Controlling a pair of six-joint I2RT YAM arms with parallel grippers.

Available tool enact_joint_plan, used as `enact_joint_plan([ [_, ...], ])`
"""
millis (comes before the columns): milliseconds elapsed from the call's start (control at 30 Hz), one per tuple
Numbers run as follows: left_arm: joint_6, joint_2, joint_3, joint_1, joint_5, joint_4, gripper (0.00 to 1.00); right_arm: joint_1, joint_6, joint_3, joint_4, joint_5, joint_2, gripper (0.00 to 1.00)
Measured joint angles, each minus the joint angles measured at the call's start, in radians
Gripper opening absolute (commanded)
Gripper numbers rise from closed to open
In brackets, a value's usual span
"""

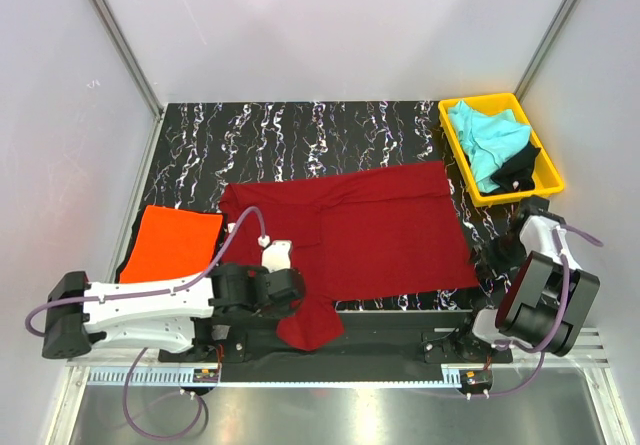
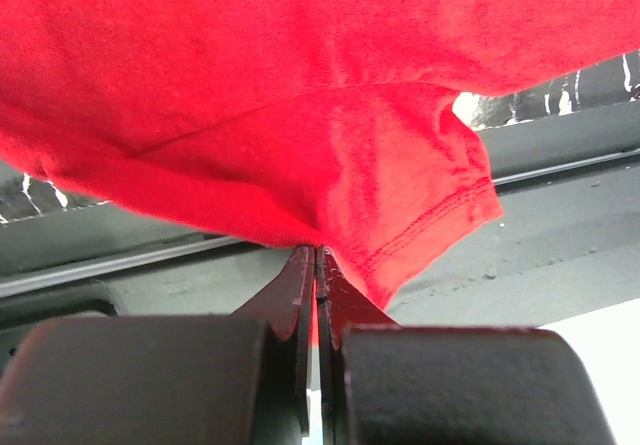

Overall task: Fold and stack the t-shirts
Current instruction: Fold the tshirt

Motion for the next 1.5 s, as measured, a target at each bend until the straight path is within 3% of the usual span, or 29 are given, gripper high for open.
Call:
enact_joint_plan([
  [300,0.044,-0.159,-0.078,0.072,-0.005,0.014,0.0,0.002,0.026,-0.049,0.005,0.046,-0.016,0.43],
  [867,0.075,-0.192,-0.087,0.096,-0.006,0.022,0.0,0.099,0.093,-0.026,0.029,0.113,0.098,0.4],
  [1233,0.077,-0.232,-0.087,0.11,-0.006,0.012,0.0,0.124,0.112,-0.026,0.037,0.137,0.084,0.16],
  [1333,0.068,-0.259,-0.087,0.115,-0.007,0.004,0.0,0.124,0.101,-0.034,0.037,0.152,0.07,0.0],
  [1500,0.042,-0.283,-0.088,0.117,-0.007,-0.018,0.0,0.124,0.086,-0.038,0.044,0.151,0.063,0.0],
])
